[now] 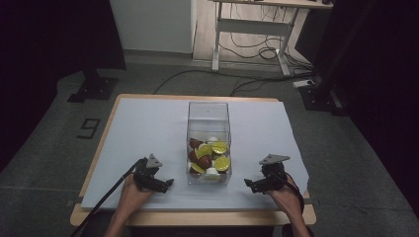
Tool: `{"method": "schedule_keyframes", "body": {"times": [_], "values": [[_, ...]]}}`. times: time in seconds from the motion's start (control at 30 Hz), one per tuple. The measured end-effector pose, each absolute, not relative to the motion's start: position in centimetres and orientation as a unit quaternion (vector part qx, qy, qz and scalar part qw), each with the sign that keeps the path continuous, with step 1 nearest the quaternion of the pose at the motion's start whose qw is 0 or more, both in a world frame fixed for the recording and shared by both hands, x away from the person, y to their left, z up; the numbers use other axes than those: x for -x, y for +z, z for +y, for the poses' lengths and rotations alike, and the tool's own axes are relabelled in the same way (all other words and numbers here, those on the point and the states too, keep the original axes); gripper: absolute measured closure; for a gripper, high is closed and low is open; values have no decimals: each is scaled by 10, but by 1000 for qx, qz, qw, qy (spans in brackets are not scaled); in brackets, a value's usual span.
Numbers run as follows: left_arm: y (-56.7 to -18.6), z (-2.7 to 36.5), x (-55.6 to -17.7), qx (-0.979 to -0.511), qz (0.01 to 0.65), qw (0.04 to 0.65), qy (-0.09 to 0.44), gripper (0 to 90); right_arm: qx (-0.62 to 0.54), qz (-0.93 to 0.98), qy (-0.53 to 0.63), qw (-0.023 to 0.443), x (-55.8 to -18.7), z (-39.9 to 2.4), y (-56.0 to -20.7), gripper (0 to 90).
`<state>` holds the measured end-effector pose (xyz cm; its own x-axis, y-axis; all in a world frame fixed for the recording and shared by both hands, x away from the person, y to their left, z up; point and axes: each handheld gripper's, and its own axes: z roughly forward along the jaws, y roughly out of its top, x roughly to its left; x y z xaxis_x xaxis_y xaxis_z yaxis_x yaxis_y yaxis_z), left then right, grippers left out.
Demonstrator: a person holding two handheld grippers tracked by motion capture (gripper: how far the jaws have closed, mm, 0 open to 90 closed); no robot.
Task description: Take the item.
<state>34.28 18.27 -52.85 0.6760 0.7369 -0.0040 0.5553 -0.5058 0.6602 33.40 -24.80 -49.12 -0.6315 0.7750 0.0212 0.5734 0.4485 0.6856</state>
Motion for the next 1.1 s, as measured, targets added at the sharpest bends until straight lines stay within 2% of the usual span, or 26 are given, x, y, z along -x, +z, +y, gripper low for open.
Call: {"method": "schedule_keyframes", "body": {"times": [0.43,0.7,1.1], "values": [[-528,183,-343,-856,377,324,140,1,-391,830,367,155,-330,-237,-466,2],[-528,183,-343,-856,377,324,140,0,-385,827,378,158,-329,-228,-451,53],[-529,183,-343,-856,377,323,140,1,-368,835,380,154,-329,-216,-439,69]]}}
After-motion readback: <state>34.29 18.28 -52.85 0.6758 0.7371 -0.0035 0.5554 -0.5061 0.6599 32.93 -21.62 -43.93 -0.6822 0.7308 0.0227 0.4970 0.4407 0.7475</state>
